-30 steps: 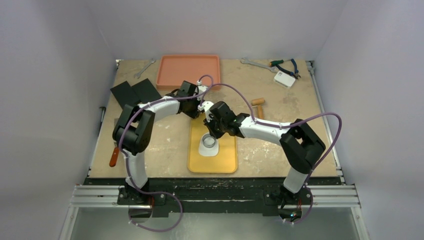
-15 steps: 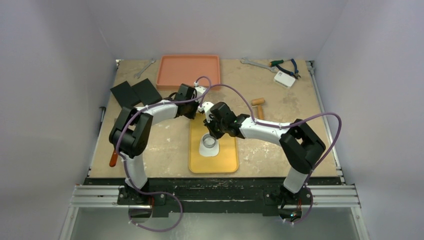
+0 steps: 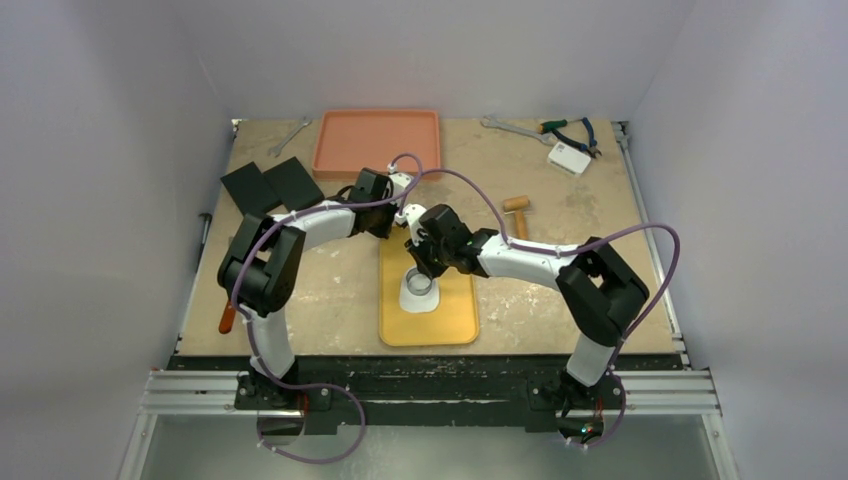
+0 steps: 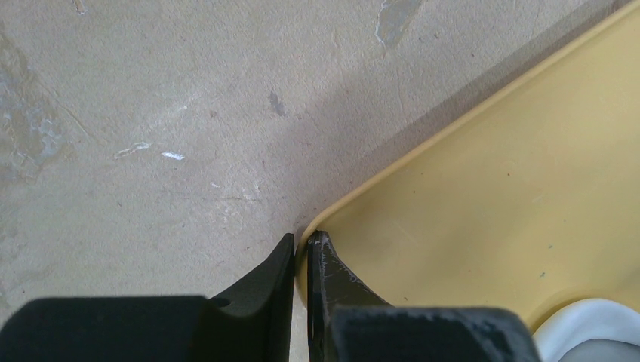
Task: Roll out the dumpling wrappers from the dough
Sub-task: Press the dumpling wrapper on the work surface.
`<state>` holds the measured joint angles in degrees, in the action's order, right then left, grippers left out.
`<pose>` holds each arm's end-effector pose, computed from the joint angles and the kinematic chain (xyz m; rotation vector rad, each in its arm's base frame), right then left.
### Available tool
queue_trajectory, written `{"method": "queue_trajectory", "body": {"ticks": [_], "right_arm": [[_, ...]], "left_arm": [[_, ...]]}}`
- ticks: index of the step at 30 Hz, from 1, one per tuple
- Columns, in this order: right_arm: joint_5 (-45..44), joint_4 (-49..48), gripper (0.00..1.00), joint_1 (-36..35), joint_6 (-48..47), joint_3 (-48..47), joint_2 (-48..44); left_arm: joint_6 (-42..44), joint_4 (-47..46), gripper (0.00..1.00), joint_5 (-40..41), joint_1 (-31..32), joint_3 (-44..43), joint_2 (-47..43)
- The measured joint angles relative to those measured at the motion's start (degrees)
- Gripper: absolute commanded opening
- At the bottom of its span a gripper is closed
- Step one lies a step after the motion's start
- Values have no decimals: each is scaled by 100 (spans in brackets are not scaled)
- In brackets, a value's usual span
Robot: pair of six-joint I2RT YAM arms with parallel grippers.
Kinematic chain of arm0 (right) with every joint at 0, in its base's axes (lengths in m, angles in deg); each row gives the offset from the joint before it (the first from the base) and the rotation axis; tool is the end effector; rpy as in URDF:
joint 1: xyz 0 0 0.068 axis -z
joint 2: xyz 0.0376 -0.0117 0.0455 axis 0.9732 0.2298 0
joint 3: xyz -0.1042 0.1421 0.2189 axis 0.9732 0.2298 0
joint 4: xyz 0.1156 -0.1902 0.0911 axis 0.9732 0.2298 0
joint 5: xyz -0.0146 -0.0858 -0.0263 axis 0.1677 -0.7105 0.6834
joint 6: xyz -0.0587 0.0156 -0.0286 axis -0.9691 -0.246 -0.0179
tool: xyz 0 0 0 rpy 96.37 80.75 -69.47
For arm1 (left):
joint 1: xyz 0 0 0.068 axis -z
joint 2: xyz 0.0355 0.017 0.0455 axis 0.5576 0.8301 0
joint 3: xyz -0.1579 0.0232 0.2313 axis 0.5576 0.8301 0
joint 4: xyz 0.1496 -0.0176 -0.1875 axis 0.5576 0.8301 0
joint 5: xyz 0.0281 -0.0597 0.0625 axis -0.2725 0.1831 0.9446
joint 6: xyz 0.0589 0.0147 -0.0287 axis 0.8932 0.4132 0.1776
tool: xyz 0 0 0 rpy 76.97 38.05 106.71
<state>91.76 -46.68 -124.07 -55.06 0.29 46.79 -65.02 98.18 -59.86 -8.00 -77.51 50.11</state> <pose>0.2457 0.2711 0.1950 -0.9862 2.2374 0.4533 0.3494 -0.1723 0.1676 0.6283 2.4041 -0.2308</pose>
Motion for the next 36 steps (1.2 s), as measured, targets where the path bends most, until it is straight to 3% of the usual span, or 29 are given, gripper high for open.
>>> {"method": "queue_trajectory", "body": {"ticks": [4, 20, 36], "right_arm": [[0, -7, 4, 4, -52, 0, 0], [-396, -890, 0, -188, 164, 927, -540], [-772, -933, 0, -341, 74, 273, 127]], "left_arm": [[0, -2, 0, -13, 0, 0, 0], [-295, -234, 0, 28, -2, 155, -61], [-293, -256, 0, 4, -7, 170, -68]]}}
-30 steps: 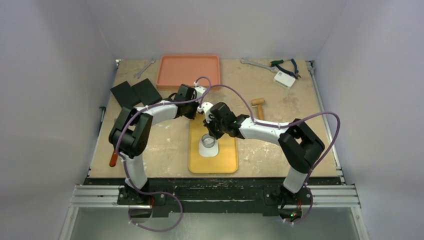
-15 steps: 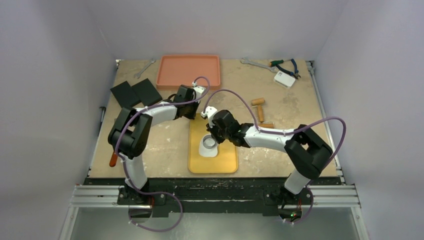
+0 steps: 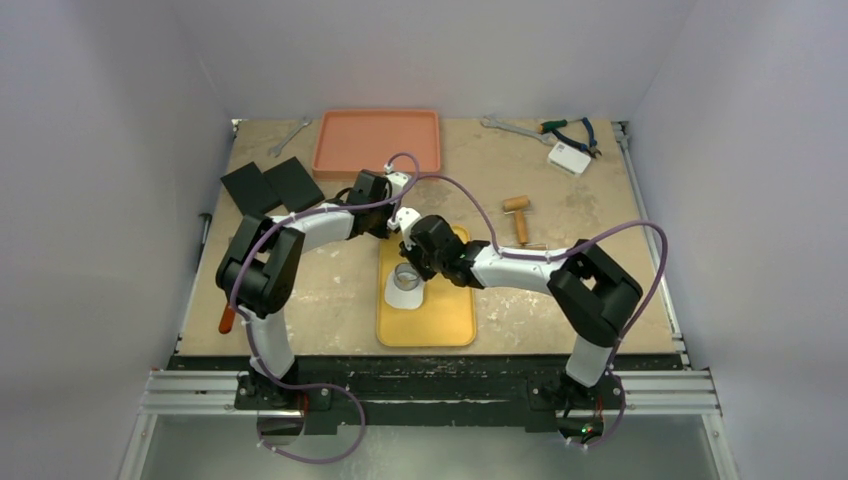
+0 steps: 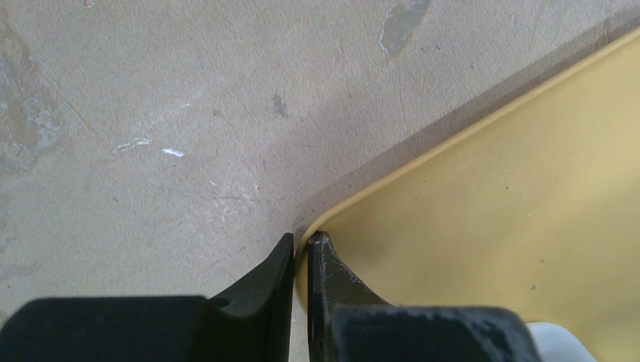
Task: Roll out the dumpling wrappers from the dough
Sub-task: Press the dumpling wrapper on the work surface.
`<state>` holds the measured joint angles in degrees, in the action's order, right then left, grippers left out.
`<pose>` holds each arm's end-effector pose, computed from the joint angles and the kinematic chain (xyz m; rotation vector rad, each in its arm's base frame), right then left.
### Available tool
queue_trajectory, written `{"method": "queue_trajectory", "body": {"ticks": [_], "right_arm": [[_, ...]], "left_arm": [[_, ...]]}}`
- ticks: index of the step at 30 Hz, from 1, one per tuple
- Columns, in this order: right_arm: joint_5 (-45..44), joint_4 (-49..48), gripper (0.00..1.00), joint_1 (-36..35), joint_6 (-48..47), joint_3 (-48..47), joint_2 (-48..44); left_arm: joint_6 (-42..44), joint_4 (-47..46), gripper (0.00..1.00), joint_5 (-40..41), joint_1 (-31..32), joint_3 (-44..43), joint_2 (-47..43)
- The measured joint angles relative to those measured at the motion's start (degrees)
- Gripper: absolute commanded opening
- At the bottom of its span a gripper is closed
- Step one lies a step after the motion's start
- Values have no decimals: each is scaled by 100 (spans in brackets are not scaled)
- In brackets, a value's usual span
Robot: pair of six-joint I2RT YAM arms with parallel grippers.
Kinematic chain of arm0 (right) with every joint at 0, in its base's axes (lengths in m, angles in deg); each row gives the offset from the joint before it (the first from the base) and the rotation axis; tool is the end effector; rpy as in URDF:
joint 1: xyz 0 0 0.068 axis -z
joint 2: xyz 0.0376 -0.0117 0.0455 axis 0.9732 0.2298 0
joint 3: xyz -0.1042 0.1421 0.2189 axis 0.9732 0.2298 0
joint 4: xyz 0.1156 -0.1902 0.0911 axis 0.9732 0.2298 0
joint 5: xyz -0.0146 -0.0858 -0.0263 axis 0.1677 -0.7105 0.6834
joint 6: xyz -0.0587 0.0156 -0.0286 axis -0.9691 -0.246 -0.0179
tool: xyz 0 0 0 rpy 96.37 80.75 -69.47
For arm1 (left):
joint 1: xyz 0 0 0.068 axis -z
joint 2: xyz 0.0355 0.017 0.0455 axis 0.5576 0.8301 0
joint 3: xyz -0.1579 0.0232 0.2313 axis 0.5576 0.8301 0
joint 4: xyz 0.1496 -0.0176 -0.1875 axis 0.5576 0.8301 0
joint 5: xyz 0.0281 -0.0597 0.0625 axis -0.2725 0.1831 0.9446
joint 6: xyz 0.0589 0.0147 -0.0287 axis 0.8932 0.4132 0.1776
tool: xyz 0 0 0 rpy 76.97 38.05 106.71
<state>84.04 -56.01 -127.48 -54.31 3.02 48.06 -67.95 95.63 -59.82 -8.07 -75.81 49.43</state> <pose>0.2392 0.2862 0.1879 -0.9284 2.1370 0.3764 0.3475 -0.1708 0.1671 0.5603 2.3963 -0.2568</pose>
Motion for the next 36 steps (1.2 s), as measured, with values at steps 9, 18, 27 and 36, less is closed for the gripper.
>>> {"method": "queue_trajectory", "body": {"ticks": [9, 18, 27, 36], "right_arm": [[-372, 199, 0, -227, -35, 127, -227], [-831, 876, 0, -361, -356, -63, -275], [-1045, 874, 0, -452, -448, -179, -111], [-1067, 822, 17, -518, -382, -179, -92]], "left_arm": [[2, 2, 0, 0, -4, 0, -2], [-2, 33, 0, -22, -2, 0, -9], [-2, 46, 4, -92, -4, -7, -9], [48, 496, 29, -439, -94, -201, -9]]}}
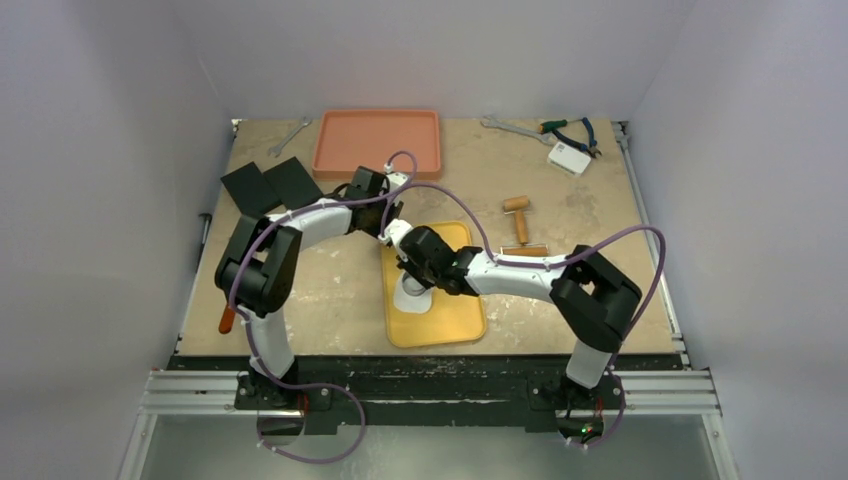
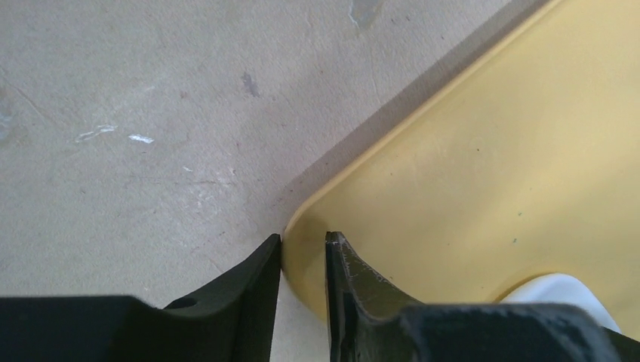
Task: Roll out the dumpling wrappers from the dough
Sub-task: Press the dumpling wrapper on the work surface.
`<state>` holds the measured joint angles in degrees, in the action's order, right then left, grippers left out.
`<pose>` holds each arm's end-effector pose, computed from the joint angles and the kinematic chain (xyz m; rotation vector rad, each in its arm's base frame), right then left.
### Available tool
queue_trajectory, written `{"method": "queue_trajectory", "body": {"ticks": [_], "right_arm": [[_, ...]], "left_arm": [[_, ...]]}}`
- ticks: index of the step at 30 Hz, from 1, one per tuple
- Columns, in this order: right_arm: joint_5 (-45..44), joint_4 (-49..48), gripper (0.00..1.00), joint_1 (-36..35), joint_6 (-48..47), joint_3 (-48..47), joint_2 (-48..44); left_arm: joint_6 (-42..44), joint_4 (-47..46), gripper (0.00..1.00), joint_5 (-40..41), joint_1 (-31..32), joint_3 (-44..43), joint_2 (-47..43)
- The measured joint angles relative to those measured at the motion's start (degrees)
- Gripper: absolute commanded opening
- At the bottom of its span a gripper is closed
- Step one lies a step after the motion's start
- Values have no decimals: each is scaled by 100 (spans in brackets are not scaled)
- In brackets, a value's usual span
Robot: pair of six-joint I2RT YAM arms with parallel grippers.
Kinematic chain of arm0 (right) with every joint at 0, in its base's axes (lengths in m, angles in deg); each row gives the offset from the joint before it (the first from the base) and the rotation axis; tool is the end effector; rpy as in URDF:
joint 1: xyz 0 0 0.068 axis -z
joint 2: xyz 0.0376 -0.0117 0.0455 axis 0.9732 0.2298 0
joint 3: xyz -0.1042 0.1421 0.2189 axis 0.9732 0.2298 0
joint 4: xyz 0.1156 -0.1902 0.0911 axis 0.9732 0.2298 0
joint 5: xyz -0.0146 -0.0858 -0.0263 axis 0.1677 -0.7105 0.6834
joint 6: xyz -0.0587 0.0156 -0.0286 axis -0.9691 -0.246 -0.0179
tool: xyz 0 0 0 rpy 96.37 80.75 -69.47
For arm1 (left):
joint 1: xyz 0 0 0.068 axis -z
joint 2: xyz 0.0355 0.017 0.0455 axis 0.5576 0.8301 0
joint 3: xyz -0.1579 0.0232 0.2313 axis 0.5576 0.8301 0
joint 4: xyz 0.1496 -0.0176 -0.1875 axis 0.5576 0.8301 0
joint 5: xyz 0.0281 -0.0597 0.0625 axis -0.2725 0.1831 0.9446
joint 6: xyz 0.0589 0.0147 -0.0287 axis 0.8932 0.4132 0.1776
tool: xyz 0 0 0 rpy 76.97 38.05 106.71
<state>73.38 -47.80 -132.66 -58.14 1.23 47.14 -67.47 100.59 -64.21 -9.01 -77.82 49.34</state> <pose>0.2154 0.2936 0.1911 -1.0381 2.1258 0.1354 0.3469 -0.1681 0.1710 0.5930 2.4452 -0.3307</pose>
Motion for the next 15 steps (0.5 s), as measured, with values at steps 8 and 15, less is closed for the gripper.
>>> {"method": "queue_trajectory", "body": {"ticks": [8, 15], "right_arm": [[181, 136, 38, -31, 96, -79, -7], [247, 181, 40, -11, 195, -192, -192]], "left_arm": [[120, 446, 43, -531, -11, -223, -92], [127, 651, 49, -881, -37, -415, -343]]}}
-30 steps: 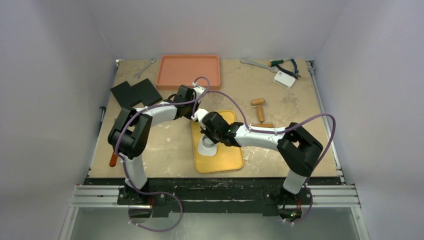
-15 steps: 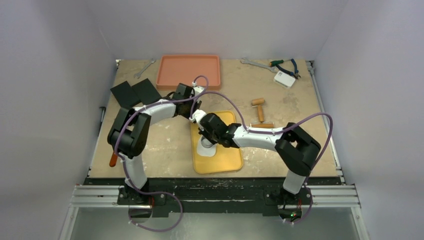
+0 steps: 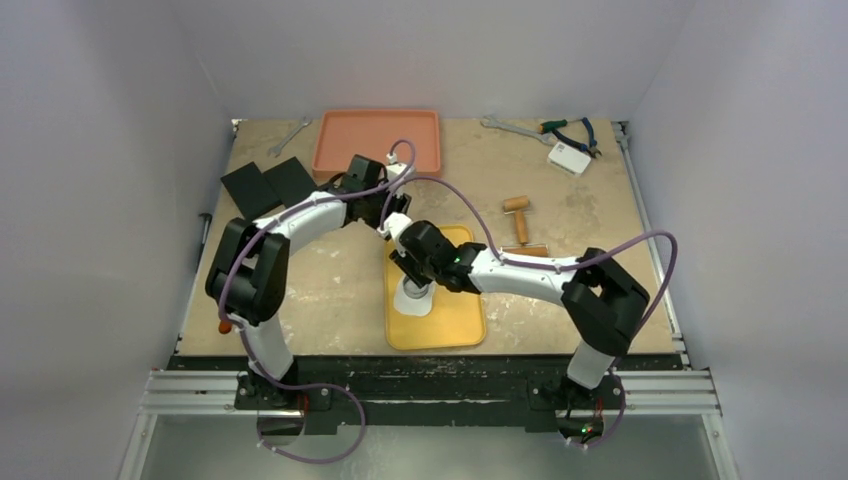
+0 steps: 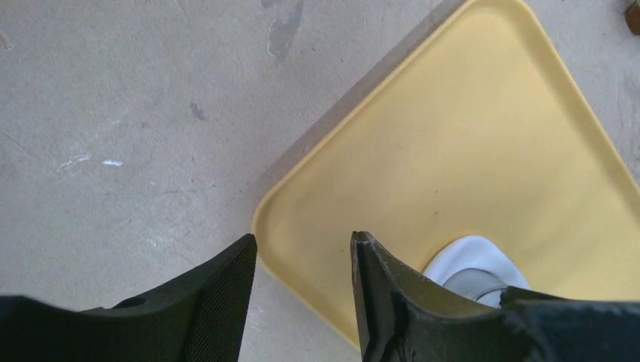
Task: Roll out the dumpling wrappers from the dough
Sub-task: Press the dumpling wrapper on the work surface.
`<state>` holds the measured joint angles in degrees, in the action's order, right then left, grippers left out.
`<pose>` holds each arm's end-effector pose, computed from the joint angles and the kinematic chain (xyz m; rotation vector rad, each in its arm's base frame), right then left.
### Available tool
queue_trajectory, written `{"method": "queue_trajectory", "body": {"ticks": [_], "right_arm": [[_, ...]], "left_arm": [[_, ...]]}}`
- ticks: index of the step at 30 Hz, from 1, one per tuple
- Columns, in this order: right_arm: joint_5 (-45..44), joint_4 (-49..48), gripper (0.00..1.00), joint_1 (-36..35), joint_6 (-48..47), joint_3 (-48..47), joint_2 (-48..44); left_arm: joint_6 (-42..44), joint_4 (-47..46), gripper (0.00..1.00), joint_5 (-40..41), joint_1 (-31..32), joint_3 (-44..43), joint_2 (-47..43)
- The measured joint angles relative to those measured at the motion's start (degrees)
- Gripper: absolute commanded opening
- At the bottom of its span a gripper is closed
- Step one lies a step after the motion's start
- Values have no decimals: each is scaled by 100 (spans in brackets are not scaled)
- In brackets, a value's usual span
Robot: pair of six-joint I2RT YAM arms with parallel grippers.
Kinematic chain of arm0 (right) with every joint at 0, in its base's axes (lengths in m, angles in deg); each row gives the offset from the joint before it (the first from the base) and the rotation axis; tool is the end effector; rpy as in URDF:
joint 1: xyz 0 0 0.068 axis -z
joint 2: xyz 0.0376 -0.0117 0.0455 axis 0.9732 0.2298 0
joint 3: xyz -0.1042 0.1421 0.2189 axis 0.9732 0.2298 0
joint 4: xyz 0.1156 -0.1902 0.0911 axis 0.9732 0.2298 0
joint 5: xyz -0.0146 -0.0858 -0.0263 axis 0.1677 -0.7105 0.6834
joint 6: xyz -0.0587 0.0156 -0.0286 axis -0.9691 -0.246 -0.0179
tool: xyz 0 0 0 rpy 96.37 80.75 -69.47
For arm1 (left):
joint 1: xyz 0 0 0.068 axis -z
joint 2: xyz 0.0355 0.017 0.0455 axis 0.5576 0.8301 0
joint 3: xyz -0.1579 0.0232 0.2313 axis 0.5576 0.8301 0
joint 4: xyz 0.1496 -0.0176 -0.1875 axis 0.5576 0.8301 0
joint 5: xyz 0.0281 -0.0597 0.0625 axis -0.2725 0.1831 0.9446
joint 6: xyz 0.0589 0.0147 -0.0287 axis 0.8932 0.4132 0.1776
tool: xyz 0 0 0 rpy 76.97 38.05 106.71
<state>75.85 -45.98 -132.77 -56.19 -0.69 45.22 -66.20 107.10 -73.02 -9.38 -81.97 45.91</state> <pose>0.2133 0.2958 0.2095 -1.0102 2.1214 0.2196 0.3416 -0.1718 0.2064 0.6744 2.4068 -0.5122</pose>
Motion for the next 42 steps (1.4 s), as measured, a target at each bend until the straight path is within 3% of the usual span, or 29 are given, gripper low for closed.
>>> {"method": "queue_trajectory", "body": {"ticks": [7, 12, 16, 23, 29, 35, 42], "right_arm": [[376, 66, 36, 407, 776, 96, -511], [970, -13, 38, 977, 1716, 573, -1047], [1263, -11, 34, 994, 2100, 660, -883], [1530, -15, 29, 1008, 2369, 667, -466], [1528, -31, 19, 1032, 2476, 675, -409], [1565, -131, 17, 1043, 2583, 728, -341], [1676, -232, 12, 1043, 2664, 874, -350]], "left_arm": [[173, 323, 36, -398, -129, 0, -459], [413, 745, 44, -981, -131, 160, -820], [586, 1034, 47, -1078, 55, 636, -841], [625, 1259, 46, -1040, 511, 905, -820], [599, 1187, 41, -1043, 531, 905, -649], [446, 1110, 35, -1156, 527, 901, -553], [221, 1067, 35, -1331, 511, 870, -468]]}}
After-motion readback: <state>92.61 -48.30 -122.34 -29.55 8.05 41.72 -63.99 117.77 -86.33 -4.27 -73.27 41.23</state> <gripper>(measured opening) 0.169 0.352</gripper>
